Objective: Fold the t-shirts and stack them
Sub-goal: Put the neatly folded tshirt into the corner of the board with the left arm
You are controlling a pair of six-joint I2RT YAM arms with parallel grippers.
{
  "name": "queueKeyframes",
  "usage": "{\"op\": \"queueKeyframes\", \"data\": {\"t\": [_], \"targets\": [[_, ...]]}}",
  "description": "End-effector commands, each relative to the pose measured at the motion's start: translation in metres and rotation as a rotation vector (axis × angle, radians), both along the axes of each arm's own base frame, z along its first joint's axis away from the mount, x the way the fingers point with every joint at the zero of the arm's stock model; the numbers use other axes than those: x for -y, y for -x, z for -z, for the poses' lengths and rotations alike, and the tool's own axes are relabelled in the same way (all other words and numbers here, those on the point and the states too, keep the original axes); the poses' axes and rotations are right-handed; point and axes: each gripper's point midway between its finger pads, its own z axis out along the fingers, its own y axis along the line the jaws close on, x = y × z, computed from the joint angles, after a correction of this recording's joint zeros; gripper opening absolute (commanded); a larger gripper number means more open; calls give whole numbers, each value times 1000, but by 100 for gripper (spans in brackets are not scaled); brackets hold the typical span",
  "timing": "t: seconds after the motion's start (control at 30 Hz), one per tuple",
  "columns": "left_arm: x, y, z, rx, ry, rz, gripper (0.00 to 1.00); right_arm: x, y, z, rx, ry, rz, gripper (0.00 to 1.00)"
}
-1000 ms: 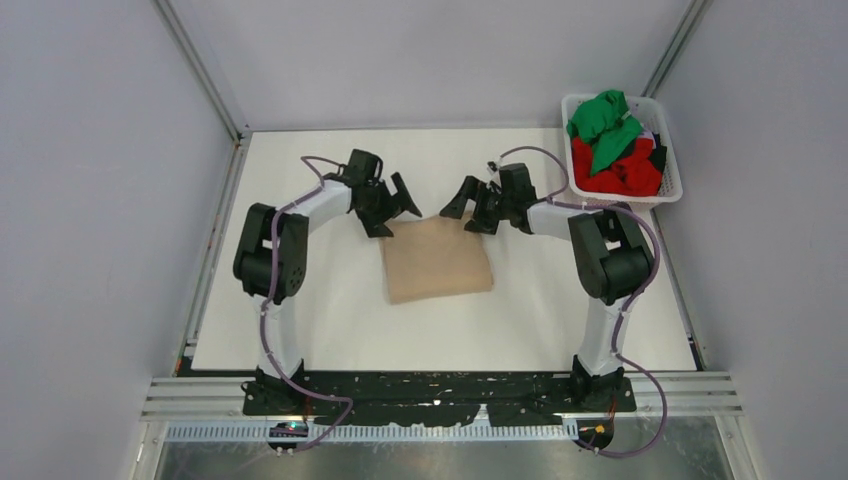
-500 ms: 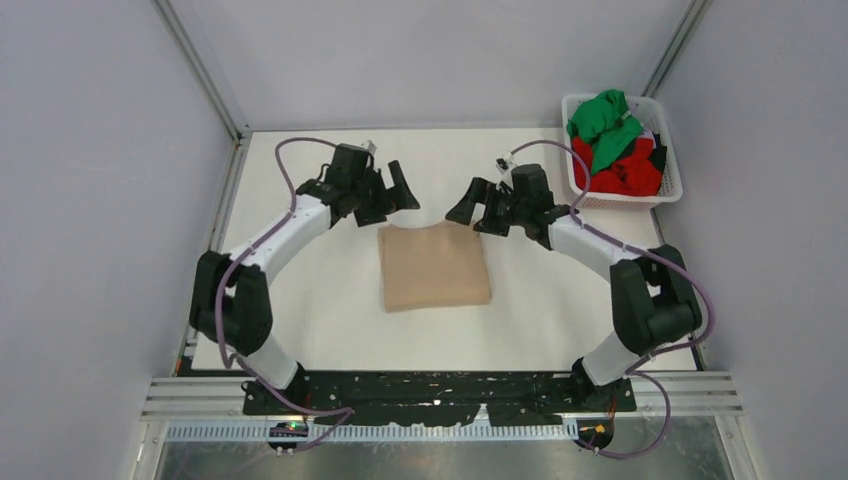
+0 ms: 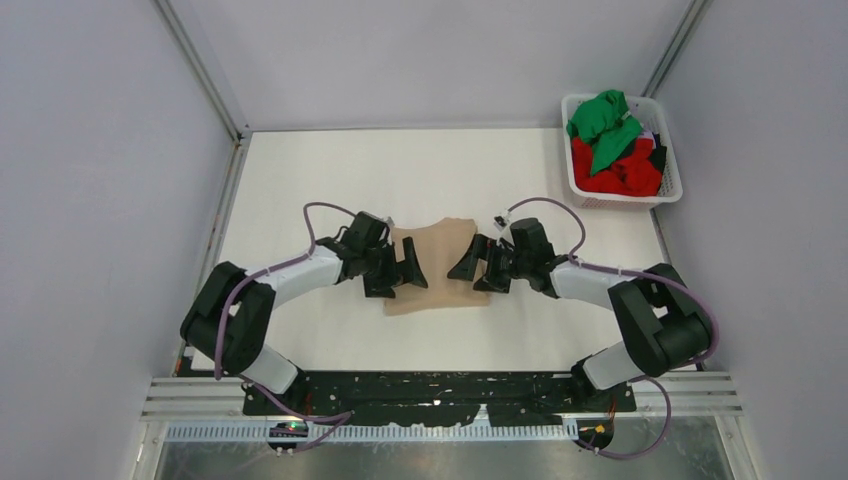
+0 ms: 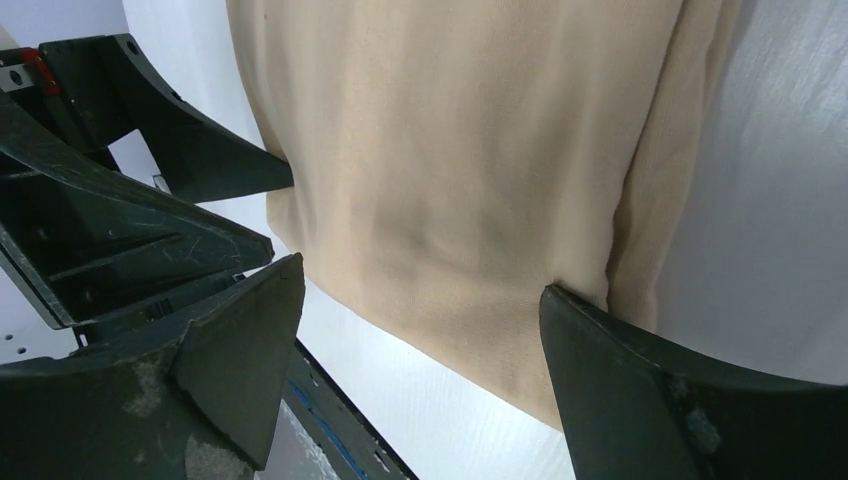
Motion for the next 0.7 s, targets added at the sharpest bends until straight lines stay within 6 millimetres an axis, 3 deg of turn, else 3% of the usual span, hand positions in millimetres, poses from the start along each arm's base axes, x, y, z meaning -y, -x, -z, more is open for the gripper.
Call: {"op": "queueKeyframes", "data": {"t": [0.0,0.07,0.17,0.3,0.37,0.43,0.57,0.67], "targets": [[-21,5,29,-20,-96,-36,99,29,9,48,-81,145,88,95],[-26,8,33,-34,-110,-42,99,32,7,45,-68,154,91,95],[-24,2,14,22,-87,-44,99,29,-3,25,-20,153,69,95],[-28,-10,-30,173,-62,-57,99,25,-20,-32,154,119,59,96],[-40,-18,-40,238,-111,-90,99,31,-27,-54,232,127,89,95],[-54,-30,-42,279,-177,-118,99,41,-32,-66,284,163,134,96],[-75,-50,-29,239,-279,-164,99,63,-33,-74,319,246,190,96],[-76,-61,-13,188,-311,-177,93,73,-32,-74,324,286,213,96]]}}
